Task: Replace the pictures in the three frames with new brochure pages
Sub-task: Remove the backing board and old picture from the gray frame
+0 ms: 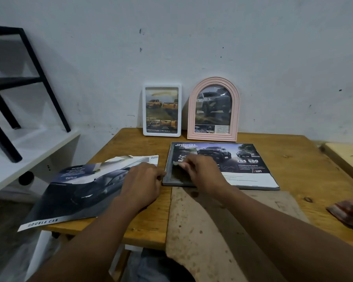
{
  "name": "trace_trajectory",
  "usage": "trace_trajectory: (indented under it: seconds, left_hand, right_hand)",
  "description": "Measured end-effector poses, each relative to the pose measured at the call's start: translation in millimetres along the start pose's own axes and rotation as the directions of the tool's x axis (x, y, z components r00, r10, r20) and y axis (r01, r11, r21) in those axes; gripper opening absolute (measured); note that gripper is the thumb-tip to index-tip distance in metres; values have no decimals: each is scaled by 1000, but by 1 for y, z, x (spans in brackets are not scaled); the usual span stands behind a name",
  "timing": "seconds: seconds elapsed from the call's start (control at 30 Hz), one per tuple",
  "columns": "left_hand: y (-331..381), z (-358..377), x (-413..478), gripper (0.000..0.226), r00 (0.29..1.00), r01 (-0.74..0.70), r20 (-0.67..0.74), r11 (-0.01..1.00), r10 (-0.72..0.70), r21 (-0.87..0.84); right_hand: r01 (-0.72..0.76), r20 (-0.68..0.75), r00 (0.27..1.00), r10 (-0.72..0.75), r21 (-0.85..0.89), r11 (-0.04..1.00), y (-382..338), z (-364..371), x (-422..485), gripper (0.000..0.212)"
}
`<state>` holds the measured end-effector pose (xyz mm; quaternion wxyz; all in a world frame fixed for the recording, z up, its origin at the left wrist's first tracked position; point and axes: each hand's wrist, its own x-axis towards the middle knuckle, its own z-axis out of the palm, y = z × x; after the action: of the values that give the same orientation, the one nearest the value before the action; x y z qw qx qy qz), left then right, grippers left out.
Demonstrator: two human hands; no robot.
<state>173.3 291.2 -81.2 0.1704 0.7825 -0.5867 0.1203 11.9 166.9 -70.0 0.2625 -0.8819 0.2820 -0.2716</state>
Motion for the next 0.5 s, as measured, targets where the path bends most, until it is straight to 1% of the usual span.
trace_trajectory:
  seconds: [0.1, 0.13, 0.17, 0.2, 0.23, 0.27, 0.3, 0.33, 0.37, 0.4, 0.43, 0.47, 0.5]
  left_hand:
    - [-5, 1, 3, 32, 998, 64, 24, 998, -64, 19]
    - [-5, 2, 4, 30, 996, 83, 16, 997, -83, 7]
    - [-3, 2, 5, 29, 994, 108, 5, 994, -108, -37]
    - [3, -1, 6, 28, 989, 149, 0, 980, -151, -131]
    - [10, -6, 9, 26, 975, 214, 4, 937, -221, -275]
    - [20, -13, 14, 25, 948, 301, 39, 851, -315, -430]
    - [30, -21, 21, 27, 908, 394, 122, 722, -400, -569]
    - [37, -28, 31, 33, 859, 482, 242, 554, -451, -679]
    - [42, -33, 41, 41, 805, 557, 377, 368, -458, -745]
    - [46, -38, 50, 49, 754, 615, 501, 187, -424, -766]
    - [48, -41, 57, 55, 719, 648, 587, 51, -371, -760]
    - [51, -42, 62, 57, 707, 660, 626, -11, -330, -751]
    - [54, -43, 66, 54, 716, 653, 632, -37, -298, -757]
  right_hand:
    - [53, -202, 978, -54, -12, 999, -6, -8, 4, 22]
    - [73, -248, 966, -76, -21, 997, -9, -11, 6, 24]
    - [83, -270, 959, -88, -30, 996, -11, -16, 7, 24]
    - [85, -275, 957, -91, -34, 996, -14, -21, 7, 23]
    - [88, -273, 958, -92, -28, 996, -14, -26, 7, 21]
    - [97, -270, 958, -96, -11, 995, -14, -31, 7, 20]
    - [110, -267, 958, -103, 10, 994, -14, -35, 6, 21]
    - [126, -269, 956, -114, 25, 992, -14, -38, 5, 22]
    - [146, -278, 951, -132, 30, 989, -14, -41, 3, 22]
    - [163, -286, 947, -148, 28, 986, -13, -44, 1, 20]
    - [175, -292, 943, -159, 26, 984, -13, -46, -2, 19]
    - [179, -292, 942, -164, 25, 984, -13, -49, -5, 18]
    - [180, -292, 942, -165, 24, 983, -13, -52, -7, 18]
